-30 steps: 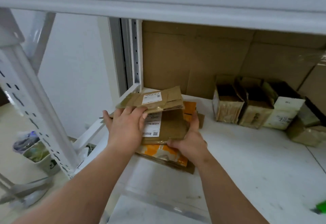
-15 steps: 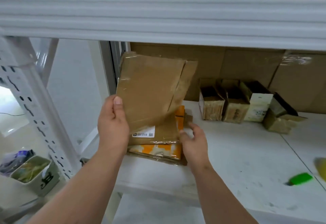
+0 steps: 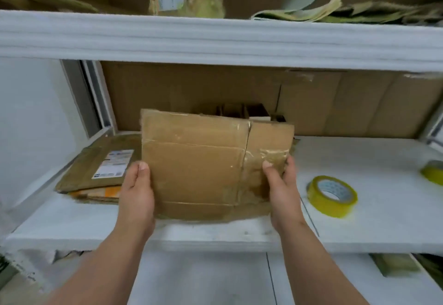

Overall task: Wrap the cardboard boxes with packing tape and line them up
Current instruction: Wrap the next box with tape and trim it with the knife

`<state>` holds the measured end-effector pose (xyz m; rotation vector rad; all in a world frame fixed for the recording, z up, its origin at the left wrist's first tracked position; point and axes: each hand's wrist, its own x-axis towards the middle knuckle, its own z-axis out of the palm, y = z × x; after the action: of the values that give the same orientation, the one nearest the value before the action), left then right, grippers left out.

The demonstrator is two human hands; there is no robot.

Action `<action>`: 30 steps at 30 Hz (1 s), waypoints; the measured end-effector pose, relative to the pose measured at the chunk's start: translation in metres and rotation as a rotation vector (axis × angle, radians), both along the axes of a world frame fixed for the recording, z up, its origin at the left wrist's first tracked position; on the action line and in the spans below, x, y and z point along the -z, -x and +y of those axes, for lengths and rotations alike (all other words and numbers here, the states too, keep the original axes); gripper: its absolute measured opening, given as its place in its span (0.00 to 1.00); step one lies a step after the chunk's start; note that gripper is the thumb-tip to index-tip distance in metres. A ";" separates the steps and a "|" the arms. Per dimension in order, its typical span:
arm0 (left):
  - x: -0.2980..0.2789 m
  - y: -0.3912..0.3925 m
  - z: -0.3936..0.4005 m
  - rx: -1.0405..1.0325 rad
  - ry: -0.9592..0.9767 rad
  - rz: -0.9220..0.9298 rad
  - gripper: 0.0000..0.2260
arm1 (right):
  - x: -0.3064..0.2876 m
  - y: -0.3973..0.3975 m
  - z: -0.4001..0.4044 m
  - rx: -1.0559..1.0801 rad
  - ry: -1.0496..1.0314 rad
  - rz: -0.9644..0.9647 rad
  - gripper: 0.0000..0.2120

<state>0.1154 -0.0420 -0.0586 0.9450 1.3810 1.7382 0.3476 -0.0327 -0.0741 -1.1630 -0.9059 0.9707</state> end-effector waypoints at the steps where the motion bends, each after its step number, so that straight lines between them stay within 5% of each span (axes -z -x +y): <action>1: 0.000 -0.015 -0.006 -0.001 0.007 0.027 0.12 | 0.001 -0.015 -0.008 0.013 -0.021 -0.016 0.31; 7: 0.010 -0.073 -0.013 0.031 0.054 0.054 0.17 | 0.009 -0.068 -0.044 -0.023 -0.065 -0.100 0.27; 14: -0.003 -0.096 -0.002 0.156 0.067 0.069 0.12 | -0.006 -0.095 -0.049 -0.096 -0.091 -0.112 0.30; 26: 0.001 -0.088 0.002 0.147 0.043 0.245 0.25 | -0.021 -0.083 -0.007 -0.264 -0.120 -0.512 0.35; 30: -0.003 -0.072 0.010 0.237 0.059 0.333 0.27 | -0.015 -0.077 0.018 -0.266 -0.116 -0.560 0.25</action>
<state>0.1878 -0.0324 -0.0557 1.3515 1.4471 1.4004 0.4250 -0.0143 -0.0587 -1.2578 -1.5759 0.7951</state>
